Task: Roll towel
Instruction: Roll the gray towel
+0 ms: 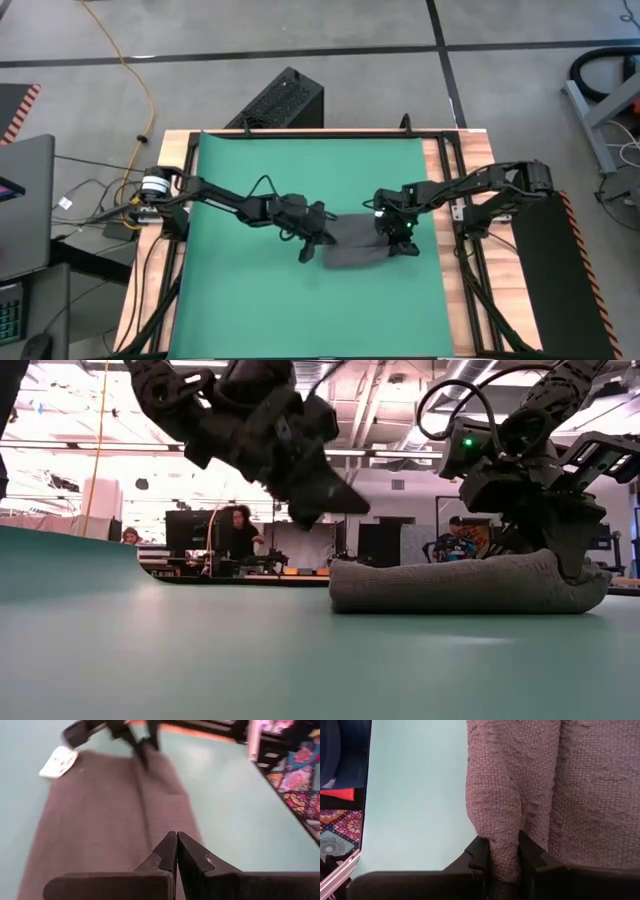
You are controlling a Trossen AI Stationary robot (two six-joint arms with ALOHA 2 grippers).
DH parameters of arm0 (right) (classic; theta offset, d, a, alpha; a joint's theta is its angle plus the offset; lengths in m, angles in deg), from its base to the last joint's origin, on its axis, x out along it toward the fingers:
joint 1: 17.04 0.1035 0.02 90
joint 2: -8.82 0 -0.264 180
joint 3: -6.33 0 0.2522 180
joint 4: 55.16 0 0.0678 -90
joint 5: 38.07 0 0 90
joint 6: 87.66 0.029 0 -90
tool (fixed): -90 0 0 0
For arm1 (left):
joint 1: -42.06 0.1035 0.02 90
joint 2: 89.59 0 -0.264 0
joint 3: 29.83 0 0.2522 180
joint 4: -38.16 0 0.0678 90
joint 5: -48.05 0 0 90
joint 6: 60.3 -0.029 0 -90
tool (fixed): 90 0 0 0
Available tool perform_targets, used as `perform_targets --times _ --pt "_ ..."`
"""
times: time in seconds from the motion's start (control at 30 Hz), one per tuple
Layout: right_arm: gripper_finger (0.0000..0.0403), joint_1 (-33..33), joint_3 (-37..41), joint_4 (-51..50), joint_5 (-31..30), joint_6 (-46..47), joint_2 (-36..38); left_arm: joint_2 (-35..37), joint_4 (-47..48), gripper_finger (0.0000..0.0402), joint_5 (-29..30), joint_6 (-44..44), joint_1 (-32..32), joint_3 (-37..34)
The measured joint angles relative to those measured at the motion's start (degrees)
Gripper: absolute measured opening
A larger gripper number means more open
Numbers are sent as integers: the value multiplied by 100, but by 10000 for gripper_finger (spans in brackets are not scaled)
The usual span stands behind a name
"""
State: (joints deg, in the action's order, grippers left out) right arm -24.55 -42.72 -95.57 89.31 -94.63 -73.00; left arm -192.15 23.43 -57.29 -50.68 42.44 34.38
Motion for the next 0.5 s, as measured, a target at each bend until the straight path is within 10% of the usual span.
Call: perform_targets --times 0.5 --pt "67 33 -9 53 -135 130 2 -803 -564 0 -45 13 -195 83"
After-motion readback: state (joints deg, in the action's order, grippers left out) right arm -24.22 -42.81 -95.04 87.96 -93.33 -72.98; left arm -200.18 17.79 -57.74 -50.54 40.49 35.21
